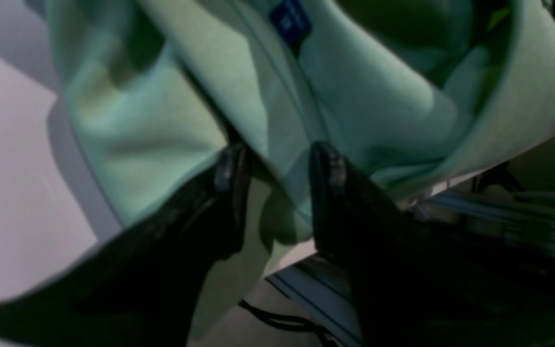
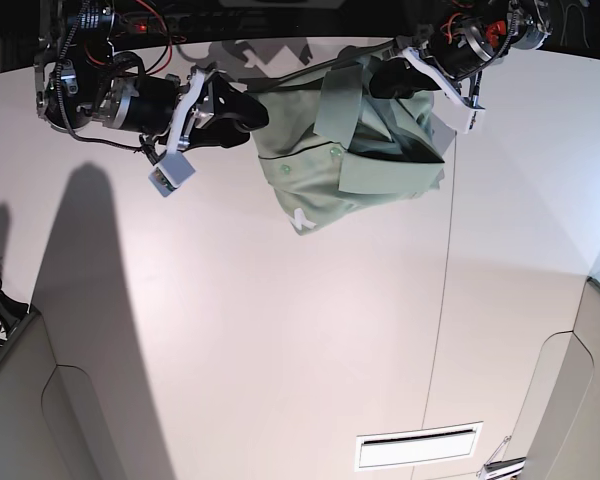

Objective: Fold the T-shirt properly
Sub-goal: 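Hold the bundle with both grippers and lift it off the table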

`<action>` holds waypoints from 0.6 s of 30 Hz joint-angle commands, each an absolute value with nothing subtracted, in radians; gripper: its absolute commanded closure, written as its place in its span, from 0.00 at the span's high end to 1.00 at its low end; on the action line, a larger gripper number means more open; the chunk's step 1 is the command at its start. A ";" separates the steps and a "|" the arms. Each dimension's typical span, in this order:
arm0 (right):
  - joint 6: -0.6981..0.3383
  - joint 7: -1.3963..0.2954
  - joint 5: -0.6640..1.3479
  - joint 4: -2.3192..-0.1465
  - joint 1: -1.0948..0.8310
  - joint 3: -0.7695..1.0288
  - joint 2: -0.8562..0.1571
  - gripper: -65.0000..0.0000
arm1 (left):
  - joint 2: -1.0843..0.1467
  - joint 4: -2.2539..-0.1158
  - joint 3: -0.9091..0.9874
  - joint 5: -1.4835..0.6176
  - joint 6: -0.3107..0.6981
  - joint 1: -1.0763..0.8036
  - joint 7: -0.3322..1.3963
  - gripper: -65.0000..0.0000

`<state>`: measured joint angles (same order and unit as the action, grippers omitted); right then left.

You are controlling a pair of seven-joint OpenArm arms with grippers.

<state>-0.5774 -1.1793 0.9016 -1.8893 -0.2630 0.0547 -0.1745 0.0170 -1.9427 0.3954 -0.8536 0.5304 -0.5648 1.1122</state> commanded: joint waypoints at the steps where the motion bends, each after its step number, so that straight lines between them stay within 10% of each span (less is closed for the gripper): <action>1: -0.584 -1.163 0.928 -1.905 -0.256 0.057 -0.179 0.36 | 0.017 -1.958 0.393 -0.858 0.534 -0.567 1.103 0.35; 8: -0.584 -1.163 0.928 -1.905 -0.256 0.057 -0.179 0.36 | 0.017 -1.958 0.391 -0.904 0.535 -0.564 1.089 0.35; 14: -0.584 -1.163 0.928 -1.905 -0.256 0.057 -0.179 0.36 | 0.017 -1.958 0.391 -0.901 0.535 -0.548 1.055 0.01; 18: -0.584 -1.163 0.927 -1.905 -0.256 0.057 -0.179 0.36 | 0.016 -1.962 0.392 -0.902 0.566 -0.546 1.066 0.00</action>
